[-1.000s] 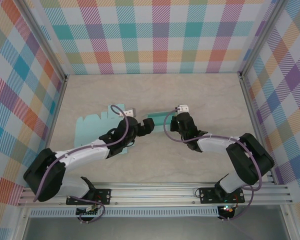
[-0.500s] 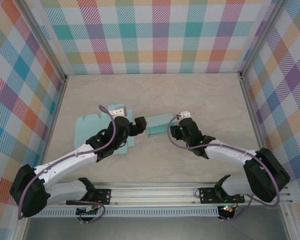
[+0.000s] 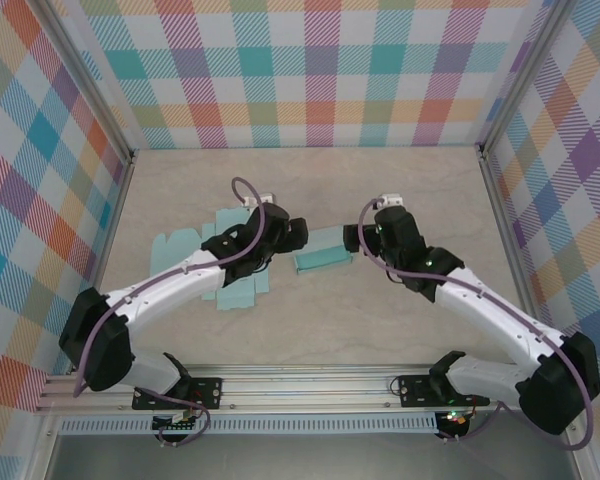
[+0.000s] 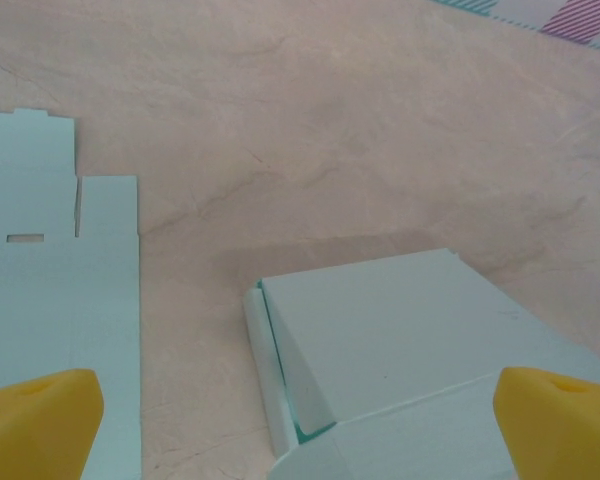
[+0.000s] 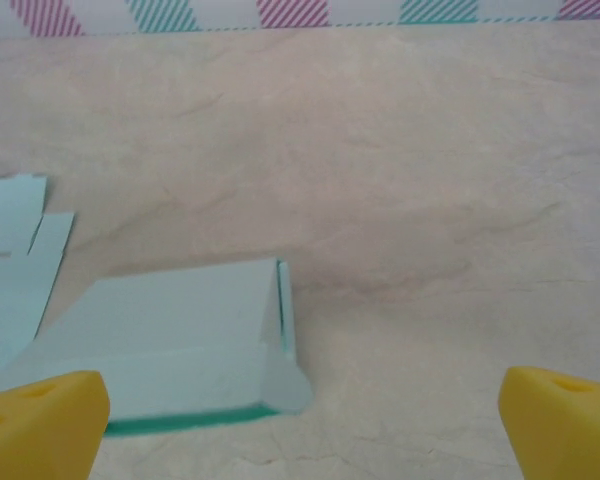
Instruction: Fold the paper box
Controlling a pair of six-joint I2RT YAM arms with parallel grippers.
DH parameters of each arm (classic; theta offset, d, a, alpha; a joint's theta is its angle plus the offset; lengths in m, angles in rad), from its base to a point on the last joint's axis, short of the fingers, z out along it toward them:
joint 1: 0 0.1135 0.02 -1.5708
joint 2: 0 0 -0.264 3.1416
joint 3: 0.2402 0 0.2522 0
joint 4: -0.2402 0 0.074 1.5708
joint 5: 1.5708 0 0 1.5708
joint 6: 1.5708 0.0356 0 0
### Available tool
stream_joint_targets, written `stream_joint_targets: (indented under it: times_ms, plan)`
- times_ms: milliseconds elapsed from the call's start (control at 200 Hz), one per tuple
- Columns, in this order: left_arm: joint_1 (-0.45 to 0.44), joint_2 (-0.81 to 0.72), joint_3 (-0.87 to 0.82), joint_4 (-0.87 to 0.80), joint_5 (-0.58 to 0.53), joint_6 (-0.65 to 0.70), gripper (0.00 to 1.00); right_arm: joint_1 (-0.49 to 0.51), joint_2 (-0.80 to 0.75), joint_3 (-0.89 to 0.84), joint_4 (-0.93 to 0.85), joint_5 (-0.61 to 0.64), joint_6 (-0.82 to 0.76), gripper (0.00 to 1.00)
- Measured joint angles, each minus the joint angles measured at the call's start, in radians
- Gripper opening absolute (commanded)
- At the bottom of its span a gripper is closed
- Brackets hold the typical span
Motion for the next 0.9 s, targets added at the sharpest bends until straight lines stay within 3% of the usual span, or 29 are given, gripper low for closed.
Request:
stream_joint_targets:
  times_ms: [230, 400, 665, 900]
  plan:
    - [0.034, 0.150, 0.080, -0.024, 0.047, -0.001, 1.00, -0.105, 0.283, 0.215, -0.116, -0.081, 0.022, 1.00]
    - [0.036, 0.213, 0.081, -0.043, 0.081, -0.004, 1.00, -0.122, 0.446, 0.286, -0.162, -0.153, 0.022, 1.00]
    - [0.038, 0.251, 0.072, -0.042, 0.121, -0.010, 0.96, -0.122, 0.475, 0.235, -0.170, -0.222, 0.025, 1.00]
    - [0.038, 0.286, 0.021, -0.020, 0.142, -0.033, 0.82, -0.122, 0.477, 0.134, -0.138, -0.241, 0.048, 1.00]
